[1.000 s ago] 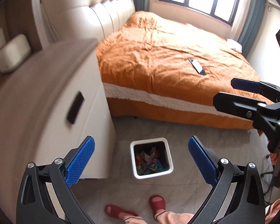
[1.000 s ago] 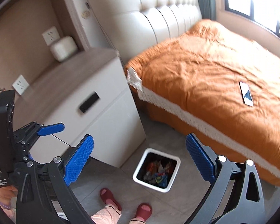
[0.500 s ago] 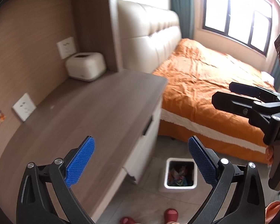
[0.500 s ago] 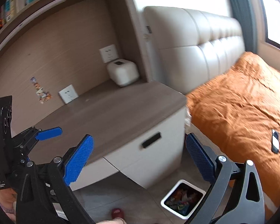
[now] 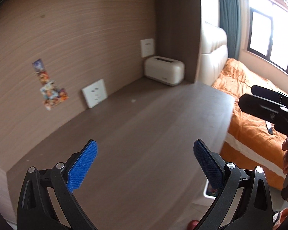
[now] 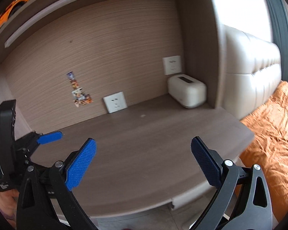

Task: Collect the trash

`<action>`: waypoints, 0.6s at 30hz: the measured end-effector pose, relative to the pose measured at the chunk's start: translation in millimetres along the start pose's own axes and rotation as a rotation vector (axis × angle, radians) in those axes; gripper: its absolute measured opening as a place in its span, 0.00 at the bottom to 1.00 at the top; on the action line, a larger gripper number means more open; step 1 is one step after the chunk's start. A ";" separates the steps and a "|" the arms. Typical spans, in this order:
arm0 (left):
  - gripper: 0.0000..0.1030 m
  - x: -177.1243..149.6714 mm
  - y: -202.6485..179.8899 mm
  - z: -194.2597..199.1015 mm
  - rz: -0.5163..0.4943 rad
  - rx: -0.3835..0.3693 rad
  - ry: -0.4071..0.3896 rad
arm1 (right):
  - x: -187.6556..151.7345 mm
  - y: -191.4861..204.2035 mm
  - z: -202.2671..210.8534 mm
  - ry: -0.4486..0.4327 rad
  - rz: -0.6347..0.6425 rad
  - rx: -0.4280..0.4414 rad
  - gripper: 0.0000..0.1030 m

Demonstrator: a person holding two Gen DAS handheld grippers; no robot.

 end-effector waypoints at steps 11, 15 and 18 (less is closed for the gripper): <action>0.95 -31.3 103.8 18.2 0.075 0.026 -0.025 | -7.3 91.2 -38.7 0.004 0.066 0.005 0.96; 0.95 -39.1 124.4 24.3 0.097 0.023 -0.036 | -8.6 112.2 -44.5 0.000 0.079 0.002 0.96; 0.95 -43.8 137.5 28.1 0.100 0.029 -0.043 | -11.0 123.7 -48.2 0.003 0.085 0.000 0.96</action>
Point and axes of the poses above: each gripper's, at about its wrist camera, not at the fingertips, and z roughly against the way its jaws point, y to its left, x to its top, the point moved 10 cm from there along -z, roughly the way its jaws point, and after that the axes turned 13 degrees about -z, right-handed, at the moved point
